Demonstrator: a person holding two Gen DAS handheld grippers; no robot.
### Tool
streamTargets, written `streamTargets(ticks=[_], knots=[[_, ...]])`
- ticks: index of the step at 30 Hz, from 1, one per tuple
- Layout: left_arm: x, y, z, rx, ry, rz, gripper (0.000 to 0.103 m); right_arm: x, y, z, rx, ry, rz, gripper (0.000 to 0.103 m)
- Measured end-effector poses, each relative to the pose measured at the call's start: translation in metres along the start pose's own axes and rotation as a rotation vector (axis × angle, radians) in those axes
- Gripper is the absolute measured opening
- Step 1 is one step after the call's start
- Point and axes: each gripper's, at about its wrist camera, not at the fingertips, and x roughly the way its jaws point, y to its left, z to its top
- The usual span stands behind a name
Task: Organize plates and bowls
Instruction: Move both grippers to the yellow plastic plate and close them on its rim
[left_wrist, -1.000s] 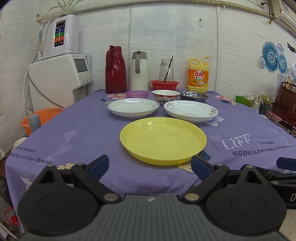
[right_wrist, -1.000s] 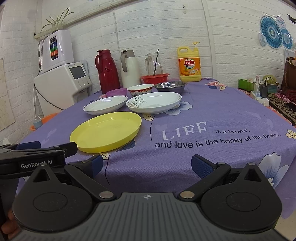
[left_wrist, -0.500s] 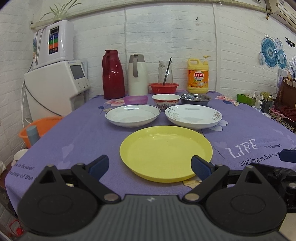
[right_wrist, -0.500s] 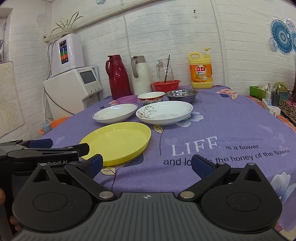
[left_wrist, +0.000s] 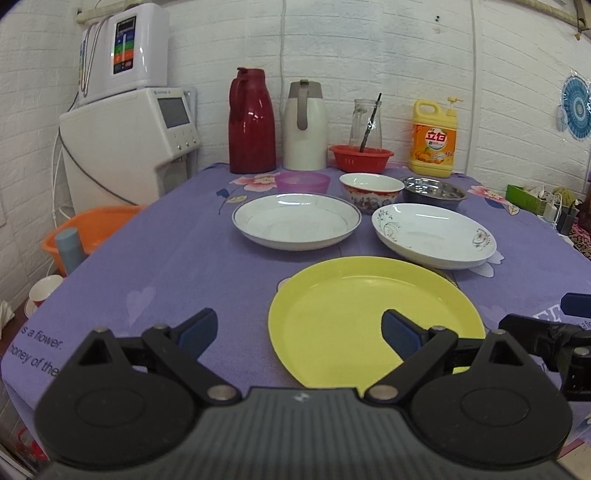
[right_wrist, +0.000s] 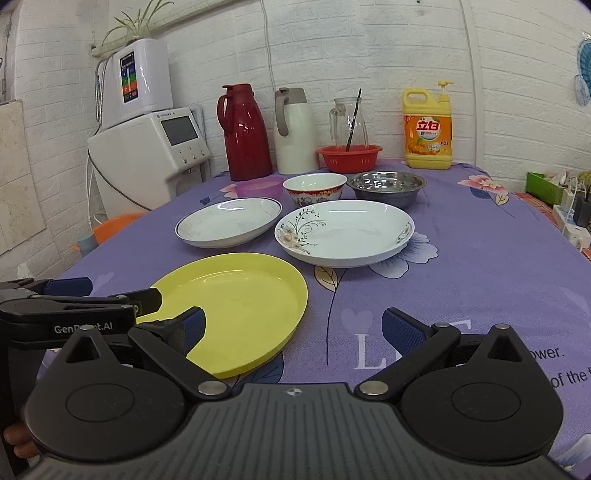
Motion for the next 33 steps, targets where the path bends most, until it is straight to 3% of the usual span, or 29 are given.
streamTargets(ticks=[9, 17, 20, 24, 33], knots=[[0.054, 0.02, 0.021, -0.053, 0.099, -0.009, 0.094, 0.058, 0.005, 0.021, -0.022, 0.112, 0.026, 0.103], [0.081, 0.031, 0.021, -0.054, 0.174, -0.068, 0.094, 0.09, 0.016, 0.023, -0.066, 0.199, 0.05, 0.103], [0.087, 0.032, 0.02, -0.041, 0.191, -0.089, 0.094, 0.098, 0.015, 0.019, -0.061, 0.234, 0.055, 0.103], [0.091, 0.029, 0.021, -0.003, 0.2, -0.086, 0.094, 0.099, 0.016, 0.015, -0.096, 0.209, 0.043, 0.103], [0.08, 0.025, 0.025, 0.02, 0.203, -0.18, 0.094, 0.09, 0.014, 0.018, -0.117, 0.232, 0.092, 0.103]])
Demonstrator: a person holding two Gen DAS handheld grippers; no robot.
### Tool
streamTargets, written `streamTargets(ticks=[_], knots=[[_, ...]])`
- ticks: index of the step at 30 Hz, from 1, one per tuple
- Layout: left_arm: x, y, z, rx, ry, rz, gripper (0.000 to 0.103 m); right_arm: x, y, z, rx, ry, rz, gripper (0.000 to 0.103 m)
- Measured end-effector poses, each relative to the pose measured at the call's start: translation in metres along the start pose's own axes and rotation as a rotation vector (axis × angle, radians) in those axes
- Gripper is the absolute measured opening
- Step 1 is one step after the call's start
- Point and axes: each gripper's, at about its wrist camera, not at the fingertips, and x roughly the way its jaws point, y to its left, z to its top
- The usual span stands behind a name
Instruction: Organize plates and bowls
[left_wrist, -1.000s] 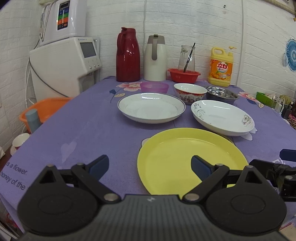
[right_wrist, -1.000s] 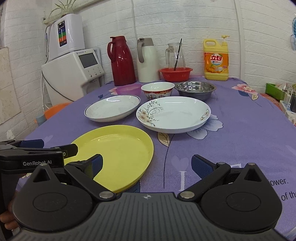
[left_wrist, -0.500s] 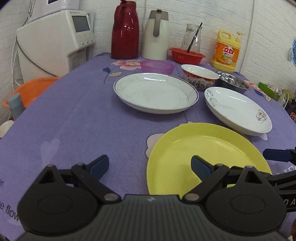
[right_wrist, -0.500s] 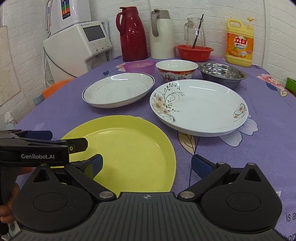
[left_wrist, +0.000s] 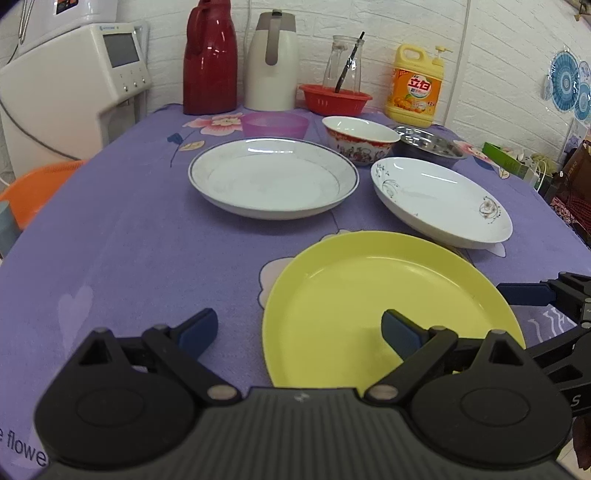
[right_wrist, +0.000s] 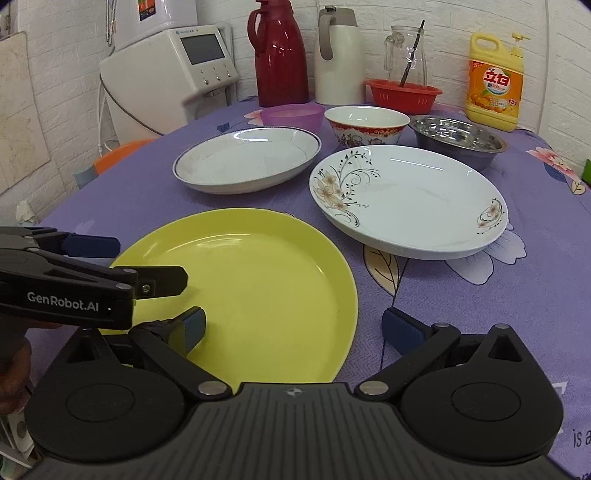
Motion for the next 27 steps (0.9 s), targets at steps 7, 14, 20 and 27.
streamTargets(ticks=[7, 14, 20, 27], knots=[[0.001, -0.005, -0.009, 0.0, -0.004, -0.015, 0.085, -0.002, 0.007, -0.008, -0.042, -0.03, -0.011, 0.103], [-0.004, -0.005, -0.008, -0.049, -0.01, -0.021, 0.058, -0.008, 0.015, -0.008, -0.011, -0.063, -0.016, 0.103], [-0.021, 0.026, -0.005, -0.115, -0.028, 0.036, 0.058, -0.005, 0.042, 0.007, -0.062, -0.11, 0.038, 0.103], [-0.018, 0.049, -0.006, -0.138, -0.032, 0.093, 0.057, 0.021, 0.061, 0.018, -0.087, -0.082, 0.096, 0.103]])
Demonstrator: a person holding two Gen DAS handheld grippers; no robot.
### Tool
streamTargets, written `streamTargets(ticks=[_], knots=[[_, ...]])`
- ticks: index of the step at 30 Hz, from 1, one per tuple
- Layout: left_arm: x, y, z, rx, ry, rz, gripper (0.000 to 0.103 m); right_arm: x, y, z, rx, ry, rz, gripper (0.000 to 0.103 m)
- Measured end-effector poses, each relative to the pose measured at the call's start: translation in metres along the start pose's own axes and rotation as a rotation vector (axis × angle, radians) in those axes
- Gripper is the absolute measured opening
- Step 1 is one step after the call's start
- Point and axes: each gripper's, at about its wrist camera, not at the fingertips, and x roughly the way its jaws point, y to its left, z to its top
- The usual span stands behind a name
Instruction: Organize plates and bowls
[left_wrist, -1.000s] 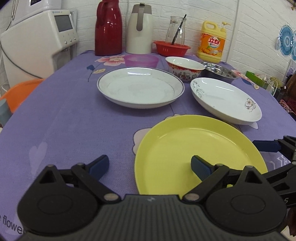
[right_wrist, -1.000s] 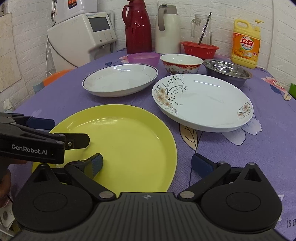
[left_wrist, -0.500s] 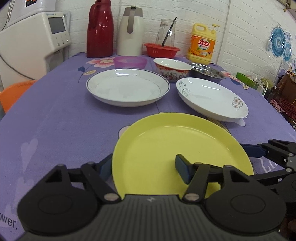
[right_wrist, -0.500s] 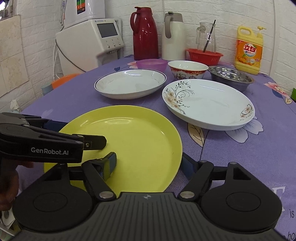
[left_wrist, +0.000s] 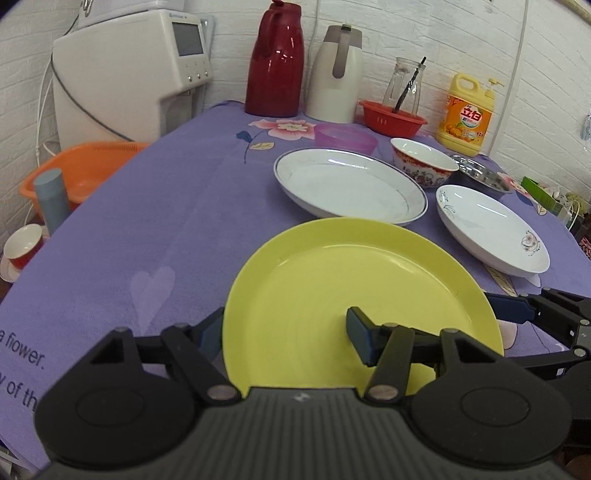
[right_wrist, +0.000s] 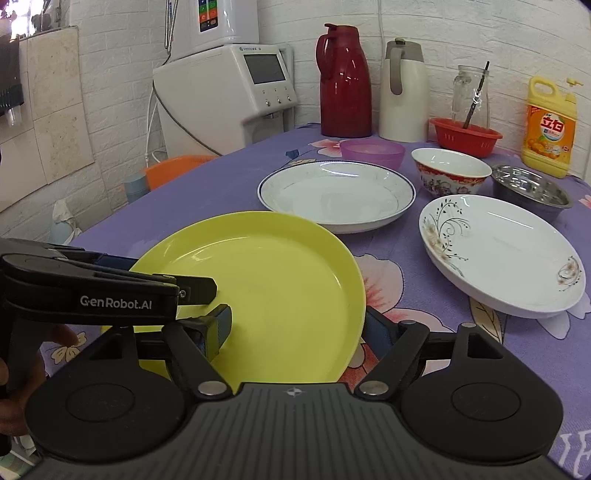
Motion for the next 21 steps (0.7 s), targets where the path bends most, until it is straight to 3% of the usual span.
streamTargets(ticks=[4, 6, 9, 11, 16, 21], knots=[[0.012, -0.002, 0.0, 0.021, -0.003, 0.001, 0.062, 0.013, -0.003, -0.002, 0.014, 0.046, -0.006, 0.103], [0.013, 0.002, 0.002, 0.017, 0.001, -0.04, 0.068, 0.009, -0.004, -0.004, 0.009, 0.045, 0.012, 0.103], [0.01, 0.015, 0.013, -0.028, -0.015, -0.096, 0.069, -0.001, -0.018, 0.0, 0.079, 0.043, 0.067, 0.103], [0.007, 0.024, 0.027, -0.041, -0.059, -0.084, 0.069, -0.011, -0.029, 0.012, 0.112, -0.002, 0.072, 0.103], [0.02, 0.04, 0.071, -0.107, -0.132, -0.057, 0.07, 0.003, -0.045, 0.057, 0.021, -0.105, 0.007, 0.103], [0.053, 0.049, 0.093, -0.179, -0.1, -0.014, 0.07, 0.058, -0.071, 0.089, 0.016, -0.073, -0.004, 0.103]])
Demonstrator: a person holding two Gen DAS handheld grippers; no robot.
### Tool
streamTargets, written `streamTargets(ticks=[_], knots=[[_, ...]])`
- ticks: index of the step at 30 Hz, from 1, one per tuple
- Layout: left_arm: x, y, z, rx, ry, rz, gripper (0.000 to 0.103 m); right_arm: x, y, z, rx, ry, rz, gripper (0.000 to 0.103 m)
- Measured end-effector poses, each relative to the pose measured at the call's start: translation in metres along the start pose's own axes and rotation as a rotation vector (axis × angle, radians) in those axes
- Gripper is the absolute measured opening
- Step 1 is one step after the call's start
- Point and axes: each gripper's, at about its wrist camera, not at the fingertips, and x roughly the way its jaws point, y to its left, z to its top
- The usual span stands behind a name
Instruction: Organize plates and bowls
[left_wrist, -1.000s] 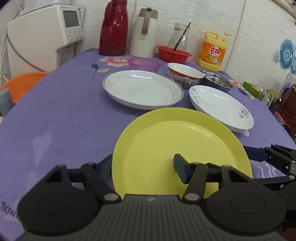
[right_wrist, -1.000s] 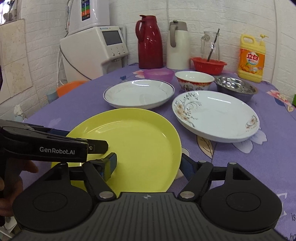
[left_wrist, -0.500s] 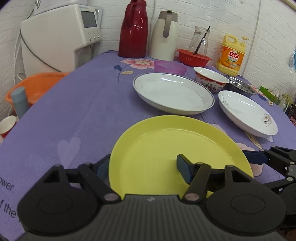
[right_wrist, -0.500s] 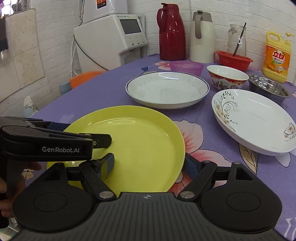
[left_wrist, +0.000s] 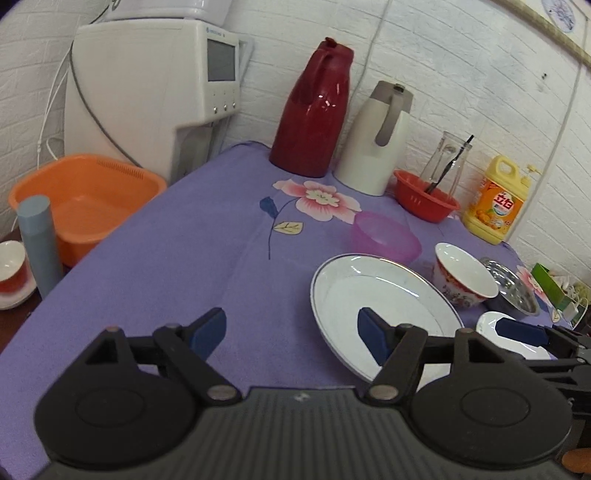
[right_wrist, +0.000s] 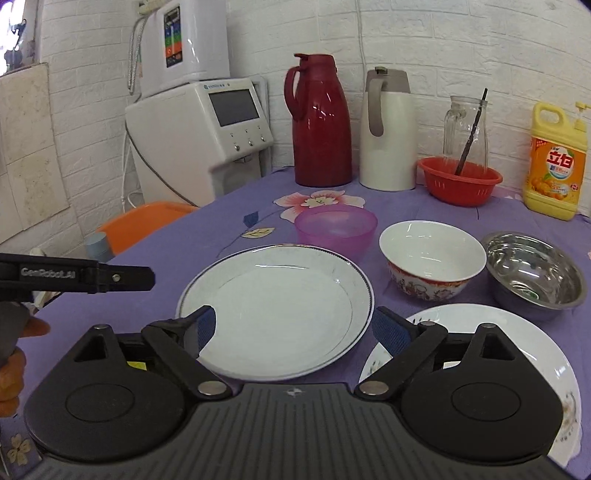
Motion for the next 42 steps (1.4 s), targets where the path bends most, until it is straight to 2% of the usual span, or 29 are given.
streamTargets(ticks=[6, 10, 11, 13, 20, 25, 29, 33, 35, 37, 42], knots=[[0.008, 0.005, 0.0, -0.004, 0.018, 0.011, 0.07, 0.05, -0.018, 0.008, -0.005, 0.108, -0.041, 0.103], [0.015, 0.008, 0.003, -0.001, 0.033, 0.021, 0.07, 0.066, -0.019, 0.007, 0.026, 0.164, 0.009, 0.103], [0.016, 0.009, 0.003, -0.002, 0.036, 0.02, 0.07, 0.069, -0.015, 0.006, 0.017, 0.177, -0.001, 0.103], [0.018, 0.01, 0.005, 0.003, 0.039, 0.017, 0.07, 0.069, -0.009, 0.006, -0.003, 0.181, -0.024, 0.103], [0.032, 0.003, 0.003, 0.011, 0.065, 0.015, 0.07, 0.067, -0.002, 0.007, 0.0, 0.174, 0.047, 0.103], [0.06, -0.005, 0.005, 0.022, 0.115, 0.009, 0.07, 0.068, -0.001, 0.003, 0.002, 0.178, 0.052, 0.103], [0.078, -0.016, 0.003, 0.076, 0.14, 0.014, 0.07, 0.072, 0.002, 0.0, -0.045, 0.181, 0.051, 0.103], [0.082, -0.024, 0.003, 0.125, 0.134, 0.022, 0.064, 0.073, -0.001, -0.001, -0.069, 0.176, 0.065, 0.103], [0.082, -0.028, 0.002, 0.147, 0.132, 0.02, 0.056, 0.073, -0.002, -0.002, -0.073, 0.17, 0.069, 0.103], [0.082, -0.033, 0.0, 0.177, 0.132, 0.013, 0.044, 0.073, -0.001, -0.003, -0.076, 0.161, 0.073, 0.103], [0.082, -0.037, 0.002, 0.168, 0.14, 0.04, 0.043, 0.07, -0.001, -0.003, -0.07, 0.156, 0.06, 0.103]])
